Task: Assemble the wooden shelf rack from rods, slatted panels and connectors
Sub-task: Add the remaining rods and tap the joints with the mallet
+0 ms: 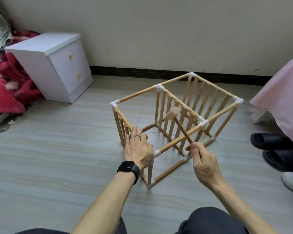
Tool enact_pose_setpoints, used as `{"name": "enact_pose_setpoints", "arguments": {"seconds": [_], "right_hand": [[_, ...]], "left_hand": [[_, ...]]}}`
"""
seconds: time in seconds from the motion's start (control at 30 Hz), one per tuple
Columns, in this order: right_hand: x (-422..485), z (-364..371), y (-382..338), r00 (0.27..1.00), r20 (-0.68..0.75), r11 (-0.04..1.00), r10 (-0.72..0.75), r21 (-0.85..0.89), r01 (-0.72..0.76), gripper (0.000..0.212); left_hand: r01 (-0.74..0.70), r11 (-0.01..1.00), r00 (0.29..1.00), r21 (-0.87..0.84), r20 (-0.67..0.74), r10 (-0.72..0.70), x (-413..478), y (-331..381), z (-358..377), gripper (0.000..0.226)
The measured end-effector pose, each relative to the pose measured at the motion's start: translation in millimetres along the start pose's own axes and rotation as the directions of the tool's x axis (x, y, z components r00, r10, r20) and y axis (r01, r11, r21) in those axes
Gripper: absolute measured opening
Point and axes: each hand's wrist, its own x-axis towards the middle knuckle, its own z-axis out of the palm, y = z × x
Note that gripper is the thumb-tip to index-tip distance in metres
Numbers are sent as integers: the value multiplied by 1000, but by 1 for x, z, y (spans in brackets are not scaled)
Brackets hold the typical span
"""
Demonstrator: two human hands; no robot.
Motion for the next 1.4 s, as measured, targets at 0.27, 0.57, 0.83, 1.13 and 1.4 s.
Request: {"name": "enact_pose_setpoints", "arguments": {"seconds": [0.27, 0.57, 0.83, 1.13, 1.4], "right_hand": [[-63, -22, 8, 963, 269, 976, 0, -211, 59, 28], [-38, -37, -23, 902, 432, 967, 32, -242, 81, 43], [-41, -37, -28, 862, 502, 866, 68, -459, 199, 48], [-37, -41, -28, 916, 398, 904, -41, -376, 204, 44], [-39, -39, -20, 930, 362, 941, -56, -292, 170, 43]], "left_hand": [[-74, 993, 997, -95, -19, 72, 7, -34, 1, 46], [-2, 1000, 1000, 2, -6, 2, 3, -33, 13, 49], [-17, 1000, 1000, -1, 6, 17, 5, -36, 16, 56], [-27, 1000, 1000, -4, 0, 27, 5, -36, 16, 47], [-27, 1000, 1000, -6, -4, 27, 5, -35, 17, 51]]}}
